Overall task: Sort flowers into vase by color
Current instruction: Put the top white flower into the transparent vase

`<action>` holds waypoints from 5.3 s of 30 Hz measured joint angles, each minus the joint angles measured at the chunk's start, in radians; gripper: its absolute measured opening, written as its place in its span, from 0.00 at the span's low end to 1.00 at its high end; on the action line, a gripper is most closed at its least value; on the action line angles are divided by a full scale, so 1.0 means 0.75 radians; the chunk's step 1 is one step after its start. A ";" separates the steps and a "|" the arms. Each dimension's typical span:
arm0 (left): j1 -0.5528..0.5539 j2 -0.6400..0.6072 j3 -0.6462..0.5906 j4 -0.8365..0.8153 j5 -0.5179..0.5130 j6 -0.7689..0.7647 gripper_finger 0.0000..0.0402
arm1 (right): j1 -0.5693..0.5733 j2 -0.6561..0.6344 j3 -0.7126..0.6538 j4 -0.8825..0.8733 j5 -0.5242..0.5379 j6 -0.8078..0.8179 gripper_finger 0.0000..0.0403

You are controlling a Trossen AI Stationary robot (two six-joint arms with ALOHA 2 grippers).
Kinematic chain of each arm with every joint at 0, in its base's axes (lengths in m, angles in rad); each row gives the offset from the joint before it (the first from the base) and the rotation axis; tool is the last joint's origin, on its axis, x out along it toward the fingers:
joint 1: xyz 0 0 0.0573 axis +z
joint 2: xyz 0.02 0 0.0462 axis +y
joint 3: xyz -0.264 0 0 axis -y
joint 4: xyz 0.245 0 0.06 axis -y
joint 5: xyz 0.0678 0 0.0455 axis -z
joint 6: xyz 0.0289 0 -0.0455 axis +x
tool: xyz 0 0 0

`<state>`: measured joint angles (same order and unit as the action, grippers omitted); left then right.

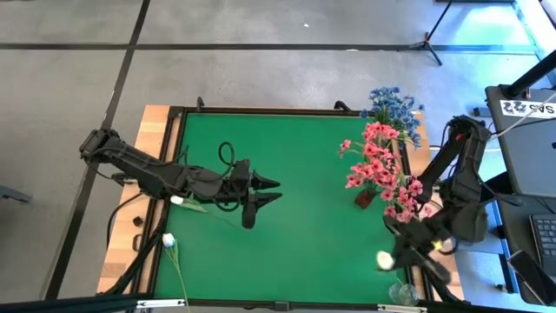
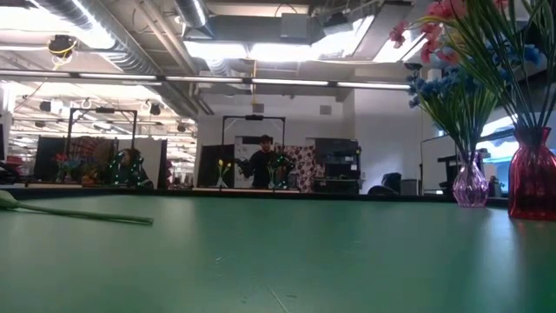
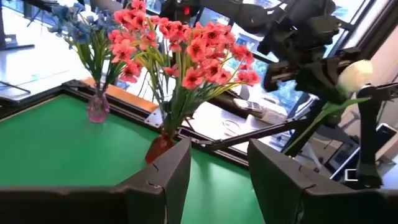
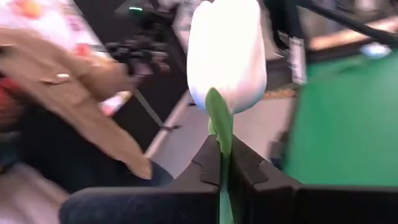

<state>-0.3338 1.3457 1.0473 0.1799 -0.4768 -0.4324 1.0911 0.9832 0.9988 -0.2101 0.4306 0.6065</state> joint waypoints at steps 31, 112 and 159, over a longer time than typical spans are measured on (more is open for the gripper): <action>-0.353 0.001 -0.001 0.167 -0.015 0.057 0.39 | 0.285 -0.127 -0.316 0.600 -0.127 -0.390 0.01; -0.350 0.002 -0.001 0.040 -0.076 -0.085 0.39 | 0.412 -0.144 0.012 -0.797 -0.147 0.145 0.48; -0.200 0.400 0.000 -1.782 0.216 -2.668 0.27 | 0.414 -0.077 0.168 -1.433 -0.214 1.224 0.49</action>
<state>-0.4835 1.6459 1.0473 -1.1566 -0.3147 -2.4335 1.4014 0.9256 1.1252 -1.2852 0.2702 1.5248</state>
